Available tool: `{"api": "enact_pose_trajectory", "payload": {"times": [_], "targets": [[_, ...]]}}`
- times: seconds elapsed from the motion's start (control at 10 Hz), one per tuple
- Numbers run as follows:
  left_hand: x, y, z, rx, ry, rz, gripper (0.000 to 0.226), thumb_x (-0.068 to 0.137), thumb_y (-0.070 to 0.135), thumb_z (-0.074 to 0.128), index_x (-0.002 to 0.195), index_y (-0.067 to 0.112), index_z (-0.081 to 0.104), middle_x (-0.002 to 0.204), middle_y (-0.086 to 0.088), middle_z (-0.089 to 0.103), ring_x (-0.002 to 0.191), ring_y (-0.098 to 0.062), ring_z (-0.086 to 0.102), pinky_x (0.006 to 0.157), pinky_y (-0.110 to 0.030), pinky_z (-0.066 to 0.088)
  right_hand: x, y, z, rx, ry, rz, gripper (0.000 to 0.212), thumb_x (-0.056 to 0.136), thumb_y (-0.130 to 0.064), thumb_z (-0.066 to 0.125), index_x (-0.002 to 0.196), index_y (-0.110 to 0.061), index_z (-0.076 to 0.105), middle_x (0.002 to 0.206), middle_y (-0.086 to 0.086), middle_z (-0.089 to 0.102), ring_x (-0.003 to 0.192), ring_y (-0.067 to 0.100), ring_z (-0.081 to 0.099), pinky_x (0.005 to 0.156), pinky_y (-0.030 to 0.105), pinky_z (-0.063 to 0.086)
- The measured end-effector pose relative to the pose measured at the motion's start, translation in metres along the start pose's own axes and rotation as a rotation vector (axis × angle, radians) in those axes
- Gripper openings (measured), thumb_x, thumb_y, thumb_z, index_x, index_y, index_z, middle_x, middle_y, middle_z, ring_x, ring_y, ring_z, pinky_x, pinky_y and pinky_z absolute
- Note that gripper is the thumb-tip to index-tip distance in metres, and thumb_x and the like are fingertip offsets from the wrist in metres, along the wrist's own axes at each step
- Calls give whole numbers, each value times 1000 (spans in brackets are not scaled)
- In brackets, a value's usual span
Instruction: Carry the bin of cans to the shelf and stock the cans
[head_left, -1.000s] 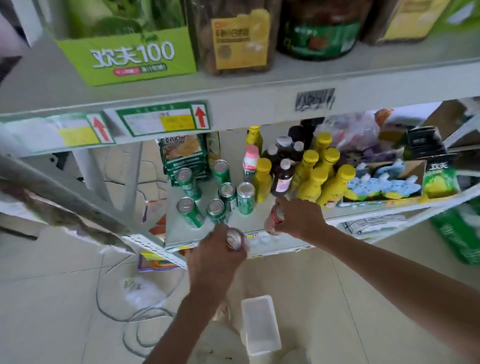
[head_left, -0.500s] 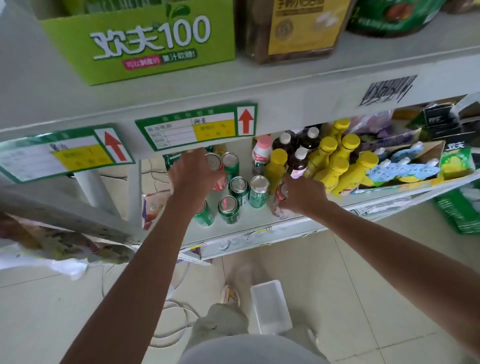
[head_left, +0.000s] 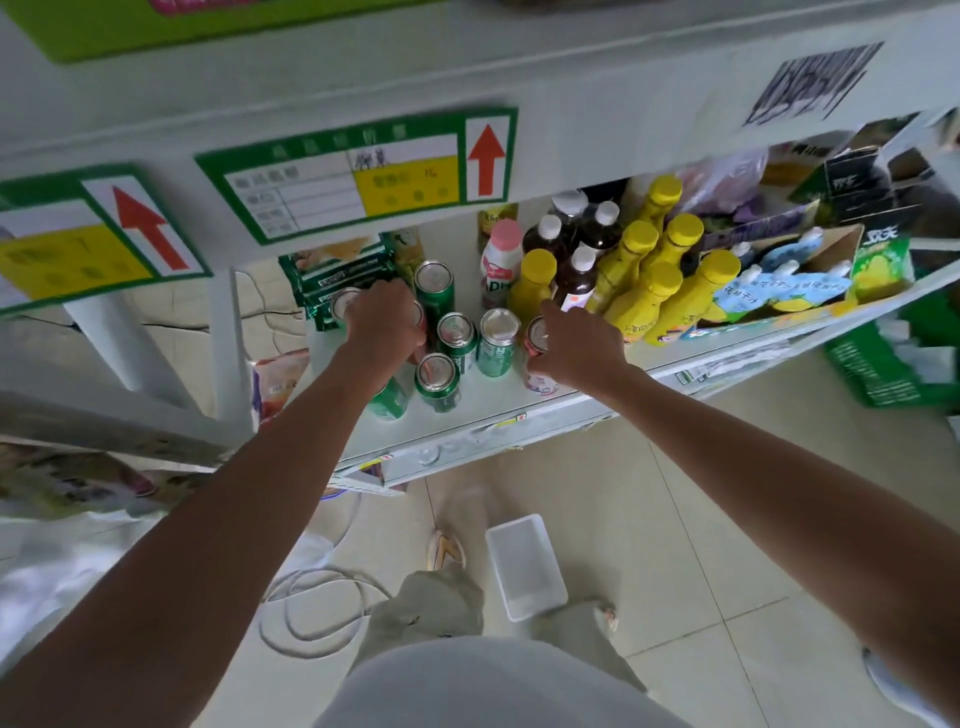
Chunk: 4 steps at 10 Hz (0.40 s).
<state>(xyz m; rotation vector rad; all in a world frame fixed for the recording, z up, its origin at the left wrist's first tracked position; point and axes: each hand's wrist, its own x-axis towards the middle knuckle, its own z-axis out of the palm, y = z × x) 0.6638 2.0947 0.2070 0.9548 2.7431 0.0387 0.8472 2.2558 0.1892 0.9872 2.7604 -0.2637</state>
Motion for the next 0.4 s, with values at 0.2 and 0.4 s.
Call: {"api": "enact_pose_trajectory", "payload": {"times": [0.2, 0.4], "targets": [[-18, 2, -1, 46, 52, -19, 55, 76, 33, 81, 117, 10, 51, 104, -9, 57, 95, -32, 63, 67, -39, 43, -5, 9, 7, 135, 19, 52, 72, 69, -54, 76, 129, -26, 46, 109, 12, 67, 105, 36, 66, 72, 34, 43], [-86, 7, -24, -79, 264, -95, 40, 88, 31, 66, 123, 17, 53, 117, -9, 59, 104, -31, 62, 74, -42, 52, -23, 17, -11, 158, -44, -4, 83, 77, -56, 77, 137, -16, 36, 121, 13, 65, 115, 34, 64, 86, 41, 54]]}}
